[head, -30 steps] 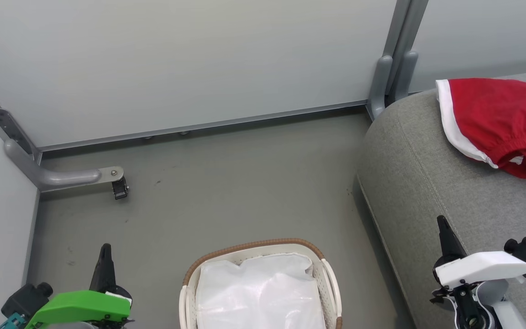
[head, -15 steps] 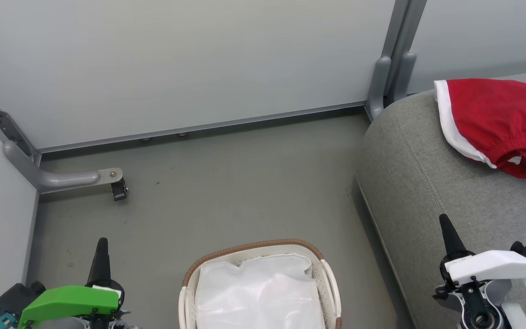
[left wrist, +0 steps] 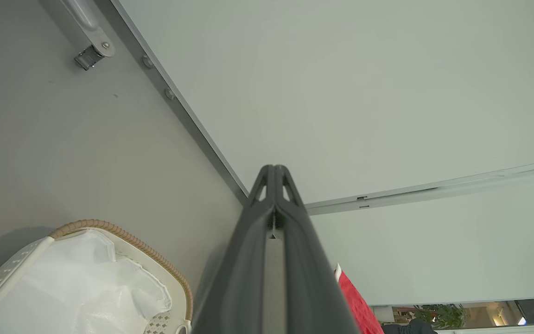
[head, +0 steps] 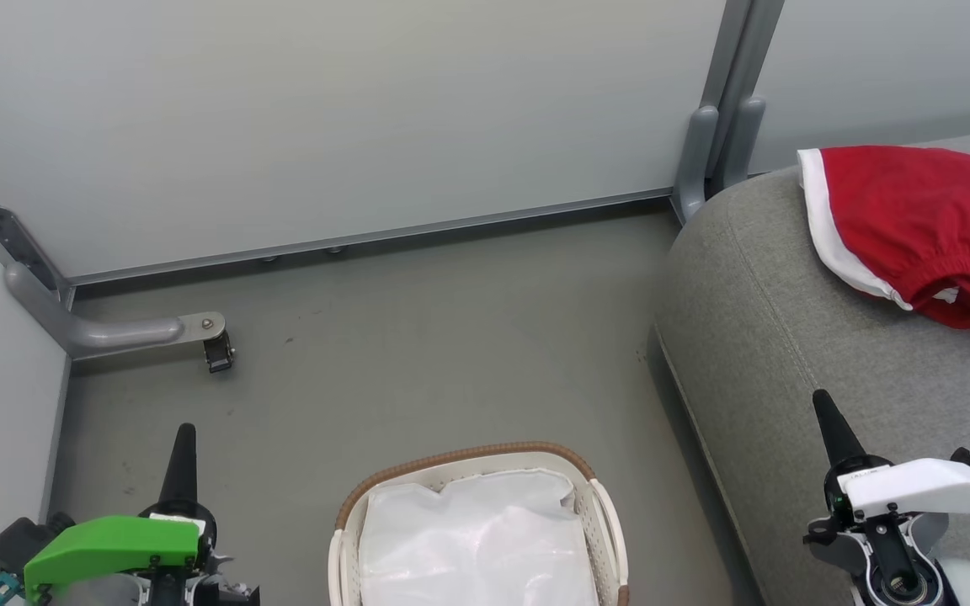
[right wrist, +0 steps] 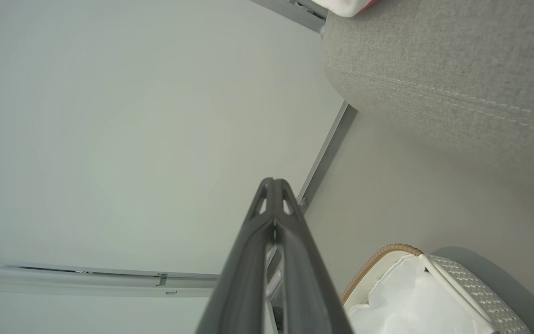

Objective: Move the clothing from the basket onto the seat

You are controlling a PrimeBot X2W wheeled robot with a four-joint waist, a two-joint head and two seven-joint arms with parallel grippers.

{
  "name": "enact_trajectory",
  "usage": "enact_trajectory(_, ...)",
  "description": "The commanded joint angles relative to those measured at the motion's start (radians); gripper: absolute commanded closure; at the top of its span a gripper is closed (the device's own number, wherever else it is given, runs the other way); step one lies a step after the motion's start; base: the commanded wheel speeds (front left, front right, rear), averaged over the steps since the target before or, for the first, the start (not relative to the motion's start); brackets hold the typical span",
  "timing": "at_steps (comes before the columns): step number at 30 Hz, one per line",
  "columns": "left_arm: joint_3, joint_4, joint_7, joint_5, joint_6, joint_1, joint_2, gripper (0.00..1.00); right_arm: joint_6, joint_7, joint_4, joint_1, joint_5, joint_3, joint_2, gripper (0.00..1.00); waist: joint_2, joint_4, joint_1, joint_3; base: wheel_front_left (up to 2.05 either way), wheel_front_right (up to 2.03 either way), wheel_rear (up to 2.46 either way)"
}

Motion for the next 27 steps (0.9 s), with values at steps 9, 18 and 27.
enact_trajectory(9, 0.014, -0.016, 0.024, -0.094, -0.005, -0.03, 0.006, 1.0, -0.001, 0.026, -0.022, 0.007, 0.093, -0.012, -0.007, 1.0, 0.0, -0.002, 0.0, -0.002, 0.0, 0.0, 0.0)
enact_trajectory(18, 0.022, -0.021, 0.043, -0.16, -0.007, -0.036, 0.007, 1.0, -0.001, 0.045, -0.032, 0.01, 0.162, -0.018, -0.008, 1.0, 0.0, -0.004, 0.0, -0.004, 0.0, 0.0, 0.0)
enact_trajectory(27, 0.033, -0.029, 0.068, -0.254, -0.01, -0.043, 0.007, 1.0, 0.0, 0.07, -0.045, 0.014, 0.258, -0.027, -0.008, 1.0, 0.0, -0.007, 0.0, -0.008, 0.0, 0.0, 0.0)
